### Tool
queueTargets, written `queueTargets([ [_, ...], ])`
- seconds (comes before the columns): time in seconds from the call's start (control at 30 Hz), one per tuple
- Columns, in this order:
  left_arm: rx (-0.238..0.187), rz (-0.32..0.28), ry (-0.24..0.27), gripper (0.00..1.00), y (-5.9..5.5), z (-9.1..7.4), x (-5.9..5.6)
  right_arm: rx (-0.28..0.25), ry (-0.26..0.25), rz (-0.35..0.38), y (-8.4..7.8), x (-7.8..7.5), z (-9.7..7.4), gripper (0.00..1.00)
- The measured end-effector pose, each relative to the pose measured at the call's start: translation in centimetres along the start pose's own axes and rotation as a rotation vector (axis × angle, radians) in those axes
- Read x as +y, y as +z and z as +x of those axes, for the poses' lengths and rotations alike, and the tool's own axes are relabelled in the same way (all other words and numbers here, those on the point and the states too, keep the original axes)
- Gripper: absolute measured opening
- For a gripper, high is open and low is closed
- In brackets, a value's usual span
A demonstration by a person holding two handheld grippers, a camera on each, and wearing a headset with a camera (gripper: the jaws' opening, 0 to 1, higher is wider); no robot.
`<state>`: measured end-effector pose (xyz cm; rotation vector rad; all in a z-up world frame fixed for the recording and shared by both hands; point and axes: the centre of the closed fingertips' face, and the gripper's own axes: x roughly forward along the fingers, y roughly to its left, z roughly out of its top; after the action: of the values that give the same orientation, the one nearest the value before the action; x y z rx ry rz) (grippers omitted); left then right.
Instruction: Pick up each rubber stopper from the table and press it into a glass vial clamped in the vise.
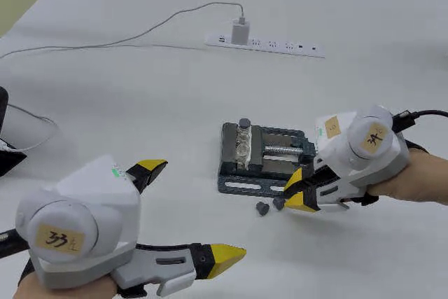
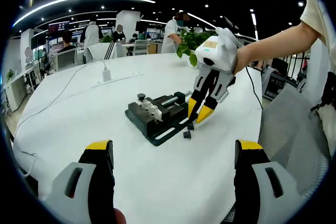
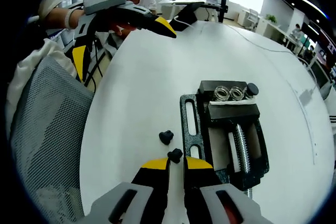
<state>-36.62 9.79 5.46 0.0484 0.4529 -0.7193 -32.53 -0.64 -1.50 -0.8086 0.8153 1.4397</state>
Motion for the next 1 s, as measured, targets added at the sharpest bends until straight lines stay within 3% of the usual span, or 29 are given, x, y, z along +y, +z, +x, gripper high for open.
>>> queueTargets([
  [0.77,0.012,-0.012,0.000,0.95,-0.52,0.22,0.06,0.004,0.049,-0.032,0.21,0.26,0.58,0.00],
  [1.0,0.010,-0.009,-0.008,0.95,-0.37,0.49,-0.23,0.012,0.037,0.044,-0.07,0.07,0.40,0.00],
])
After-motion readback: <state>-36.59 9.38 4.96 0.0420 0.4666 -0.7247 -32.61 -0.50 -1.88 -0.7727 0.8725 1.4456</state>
